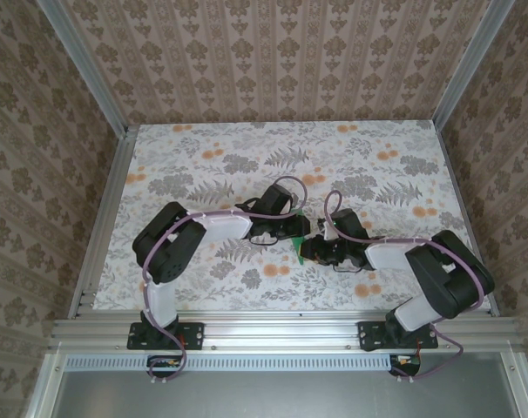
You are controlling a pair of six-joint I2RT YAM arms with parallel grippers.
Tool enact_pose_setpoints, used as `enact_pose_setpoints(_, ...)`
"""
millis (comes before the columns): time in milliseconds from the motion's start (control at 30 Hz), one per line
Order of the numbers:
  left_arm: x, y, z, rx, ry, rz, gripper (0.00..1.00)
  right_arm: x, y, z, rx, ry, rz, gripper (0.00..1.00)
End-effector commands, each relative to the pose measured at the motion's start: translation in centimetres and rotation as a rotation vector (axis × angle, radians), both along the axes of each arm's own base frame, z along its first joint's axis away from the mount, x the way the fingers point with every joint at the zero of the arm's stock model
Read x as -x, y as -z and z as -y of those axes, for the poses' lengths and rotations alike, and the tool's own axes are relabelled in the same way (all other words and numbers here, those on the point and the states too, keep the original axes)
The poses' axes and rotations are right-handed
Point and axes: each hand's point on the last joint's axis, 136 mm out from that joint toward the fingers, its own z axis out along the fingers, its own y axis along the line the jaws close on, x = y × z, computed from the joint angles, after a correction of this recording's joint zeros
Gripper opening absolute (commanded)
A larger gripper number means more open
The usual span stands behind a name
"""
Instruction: Fold a paper plane with a square sheet of paper (pick it up from the middle)
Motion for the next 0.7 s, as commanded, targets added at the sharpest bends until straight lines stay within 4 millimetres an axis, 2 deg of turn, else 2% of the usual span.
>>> enact_pose_setpoints(0,-0.9,-0.3,0.4,0.009,-0.014,0.007,0.45,0.0,-0.5,1.4,0.114,-0.014,0.085,0.38)
enact_pose_setpoints(33,-0.9,-0.2,0.4,0.008,-0.013,0.004,0.45,-0.2,-1.2,1.8,0.144,-0.017,0.127,0.42)
enact_pose_setpoints(133,-0.9,-0.2,0.6,0.01,-0.009,0.0,0.44,0.0,-1.3,2.6,0.239,-0.047,0.171,0.45)
enact_pose_setpoints(367,-0.9,-0.1,0.8,0.004,-0.007,-0.01,0.44,0.2,-0.9,1.3,0.283,-0.101,0.21,0.49)
enact_pose_setpoints(567,-0.7,0.2,0.7,-0.005,0.001,-0.018,0.44,-0.3,0.4,1.2,0.312,-0.101,0.192,0.49)
enact_pose_setpoints(667,-0.8,0.0,0.7,-0.001,-0.001,-0.016,0.44,-0.2,0.7,1.2,0.318,-0.11,0.189,0.45)
